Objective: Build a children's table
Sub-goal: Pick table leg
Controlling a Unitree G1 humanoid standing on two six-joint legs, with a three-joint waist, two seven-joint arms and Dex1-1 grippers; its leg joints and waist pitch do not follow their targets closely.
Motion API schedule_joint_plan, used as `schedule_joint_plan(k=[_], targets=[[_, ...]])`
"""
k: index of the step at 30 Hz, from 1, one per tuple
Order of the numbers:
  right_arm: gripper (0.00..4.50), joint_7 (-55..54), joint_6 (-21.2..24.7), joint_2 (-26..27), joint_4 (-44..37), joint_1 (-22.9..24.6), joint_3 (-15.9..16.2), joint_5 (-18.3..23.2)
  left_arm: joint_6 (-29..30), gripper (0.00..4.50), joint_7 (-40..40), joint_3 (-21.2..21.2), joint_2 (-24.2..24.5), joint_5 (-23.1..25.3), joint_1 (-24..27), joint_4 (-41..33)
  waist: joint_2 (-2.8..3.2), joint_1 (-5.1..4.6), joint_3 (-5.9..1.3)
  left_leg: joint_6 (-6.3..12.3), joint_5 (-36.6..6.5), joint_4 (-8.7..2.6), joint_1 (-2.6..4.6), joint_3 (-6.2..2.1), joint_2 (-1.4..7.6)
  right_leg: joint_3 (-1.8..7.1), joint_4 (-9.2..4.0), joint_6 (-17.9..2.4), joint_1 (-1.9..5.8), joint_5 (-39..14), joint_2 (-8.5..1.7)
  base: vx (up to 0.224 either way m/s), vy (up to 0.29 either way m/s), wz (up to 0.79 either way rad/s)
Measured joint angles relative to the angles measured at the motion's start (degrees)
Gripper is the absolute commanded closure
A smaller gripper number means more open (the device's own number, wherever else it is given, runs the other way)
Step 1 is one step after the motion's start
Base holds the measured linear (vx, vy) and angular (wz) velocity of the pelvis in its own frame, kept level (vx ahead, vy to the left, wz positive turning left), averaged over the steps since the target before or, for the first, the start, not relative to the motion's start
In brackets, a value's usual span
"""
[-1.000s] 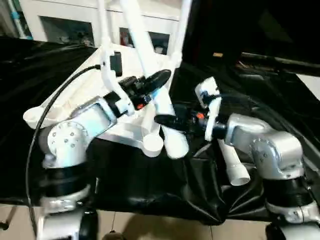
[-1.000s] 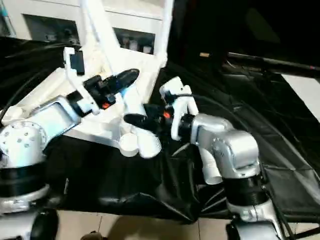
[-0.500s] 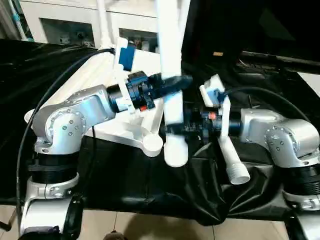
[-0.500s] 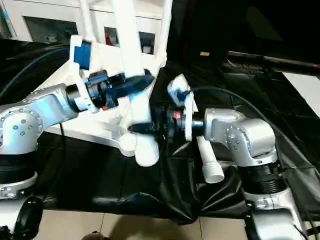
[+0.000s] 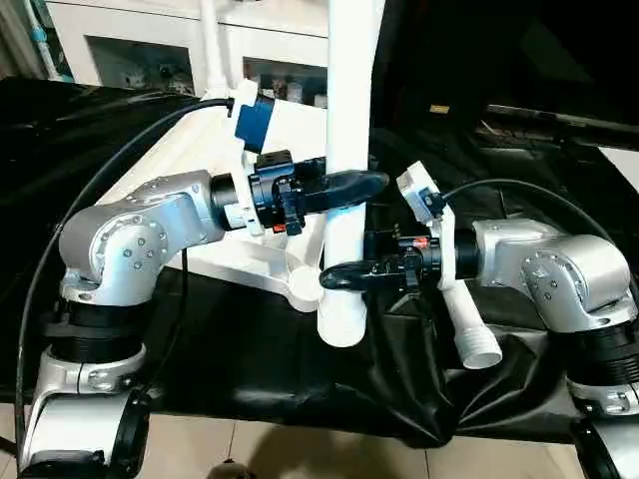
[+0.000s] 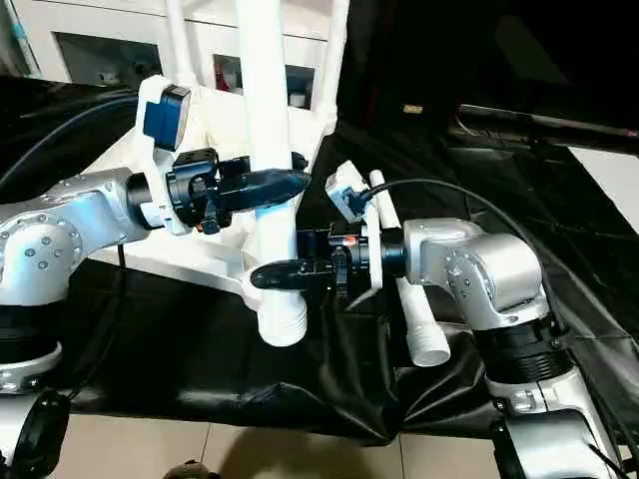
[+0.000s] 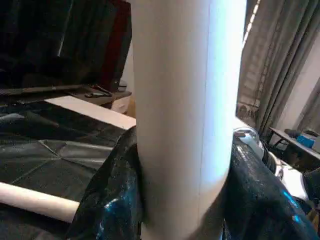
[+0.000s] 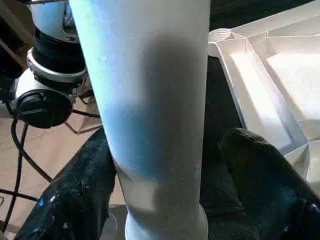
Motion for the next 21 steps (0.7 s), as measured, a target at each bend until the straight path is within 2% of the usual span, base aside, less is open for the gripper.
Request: schedule_joint_plan(k=[4, 5, 9, 16, 21], targets=[[1.09, 0.7, 0.0, 0.0, 0.0, 0.0, 0.0, 0.9, -0.3, 2.69, -0.7, -0.6, 0.0, 0.1, 0.0, 0.2, 0.0, 0.01, 0.0, 0.0, 0.0, 0.0, 0.0, 0.0, 0.0, 0.0, 0.0, 0.0, 0.0, 0.0, 0.0, 0.0, 0.0, 0.0], [1.36, 1.0, 0.0, 0.0, 0.0, 0.0, 0.0, 1.2, -0.7, 2.69, -0.8, -0.6, 0.0, 0.2, 0.0, 0.5, 0.0, 0.01, 0.0, 0.0, 0.0, 0.0, 0.0, 0.0, 0.0, 0.0, 0.0, 0.0, 0.01, 0.0, 0.0, 0.0, 0.0, 0.0], [1.49, 1.5, 0.1, 0.0, 0.0, 0.2, 0.2, 1.6, -1.7, 2.69, -0.8, -0.6, -0.1, 0.6, -0.3, 1.4, 0.0, 0.01, 0.0, 0.0, 0.0, 0.0, 0.0, 0.0, 0.0, 0.0, 0.01, 0.0, 0.01, 0.0, 0.0, 0.0, 0.0, 0.0], [2.21, 1.4, 0.1, 0.0, 0.0, 0.6, 0.3, 1.6, -1.7, 2.69, -1.8, -0.8, -0.1, 0.6, -0.3, 1.6, 0.0, 0.03, 0.0, 0.0, 0.0, 0.0, 0.0, 0.0, 0.0, -0.01, 0.01, 0.0, 0.01, 0.0, 0.0, 0.0, 0.0, 0.0], [2.42, 1.3, -0.1, 0.0, 0.0, 0.8, 0.7, 1.5, -1.7, 2.69, -2.0, -0.8, 0.0, 0.5, -0.3, 2.3, 0.01, 0.02, 0.0, -0.01, 0.0, 0.0, 0.02, 0.0, 0.0, -0.01, 0.02, 0.0, 0.01, 0.0, 0.0, 0.0, 0.0, 0.0]])
